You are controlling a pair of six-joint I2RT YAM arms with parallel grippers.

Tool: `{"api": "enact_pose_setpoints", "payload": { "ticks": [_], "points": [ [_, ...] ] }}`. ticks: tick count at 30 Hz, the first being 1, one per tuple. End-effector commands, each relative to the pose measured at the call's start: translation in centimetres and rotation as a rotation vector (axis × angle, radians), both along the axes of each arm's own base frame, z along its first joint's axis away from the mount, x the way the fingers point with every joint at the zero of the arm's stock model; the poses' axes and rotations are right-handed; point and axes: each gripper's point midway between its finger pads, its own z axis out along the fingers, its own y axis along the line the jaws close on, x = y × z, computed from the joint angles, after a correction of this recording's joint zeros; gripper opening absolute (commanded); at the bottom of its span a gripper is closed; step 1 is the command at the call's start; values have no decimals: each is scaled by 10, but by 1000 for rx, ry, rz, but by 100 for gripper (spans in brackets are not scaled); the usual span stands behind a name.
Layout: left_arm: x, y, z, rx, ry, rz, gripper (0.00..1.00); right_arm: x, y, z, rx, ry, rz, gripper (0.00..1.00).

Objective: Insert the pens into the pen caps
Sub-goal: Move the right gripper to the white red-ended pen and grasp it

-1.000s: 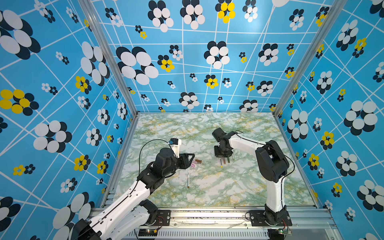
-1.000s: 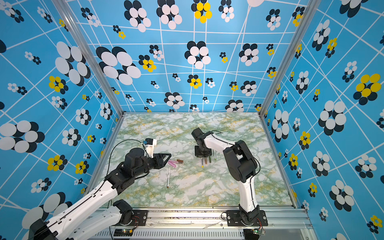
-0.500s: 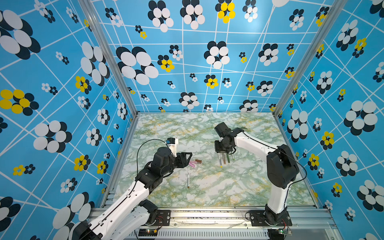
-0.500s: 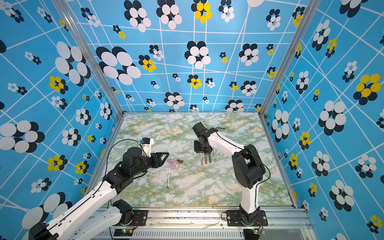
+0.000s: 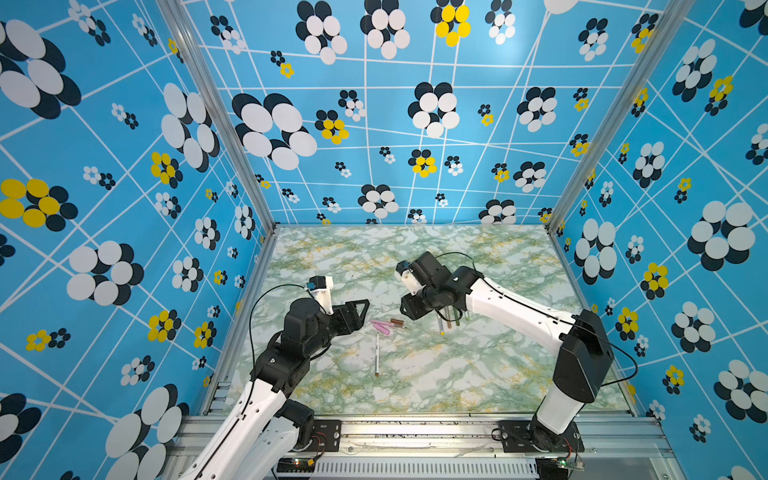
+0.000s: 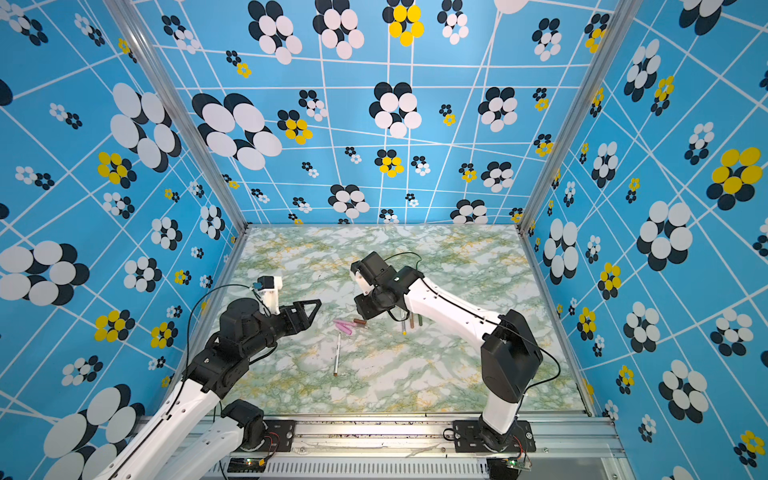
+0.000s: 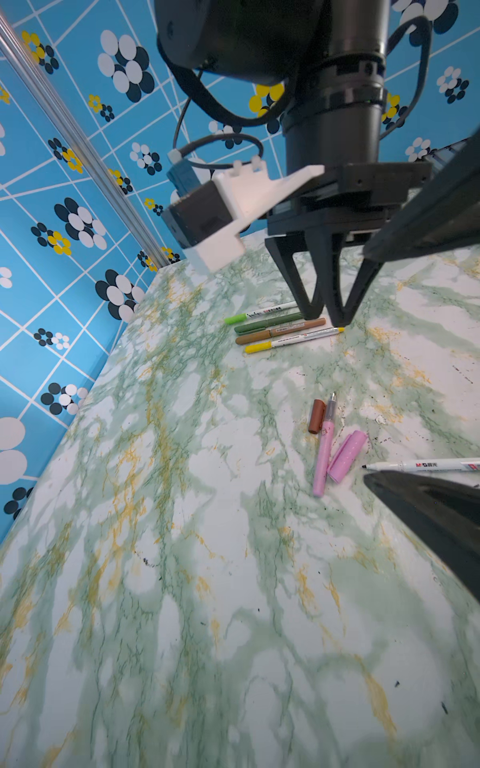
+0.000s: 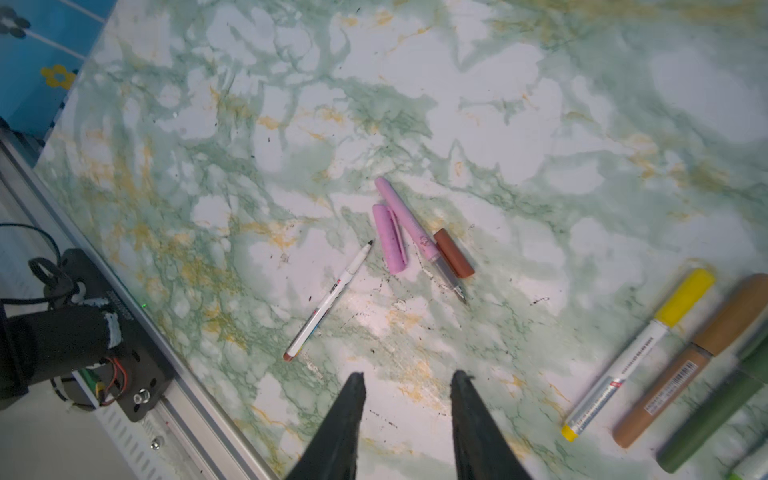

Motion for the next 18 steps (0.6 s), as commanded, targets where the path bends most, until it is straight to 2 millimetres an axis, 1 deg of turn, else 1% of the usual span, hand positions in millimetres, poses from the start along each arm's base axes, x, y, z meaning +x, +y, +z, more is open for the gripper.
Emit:
{"api": "enact_pose_setpoints", "payload": {
  "ticks": [1,5,9,13,18],
  "points": [
    [-10,21,-24,15,79,97,82,-14,11,-19,-73,-28,89,38],
    [-18,39,-31,8,89,176,83,-24,28,-36,-85,-15,105,39],
    [-26,54,-39,29,113,245,83,-34,43,-54,-88,13,67,41],
    [-30,58,-40,33,114,259,83,-43,52,-66,-101,17,45,51],
    [-30,56,-39,31,110,251,82,-54,59,-83,-122,44,52,54]
  ]
}}
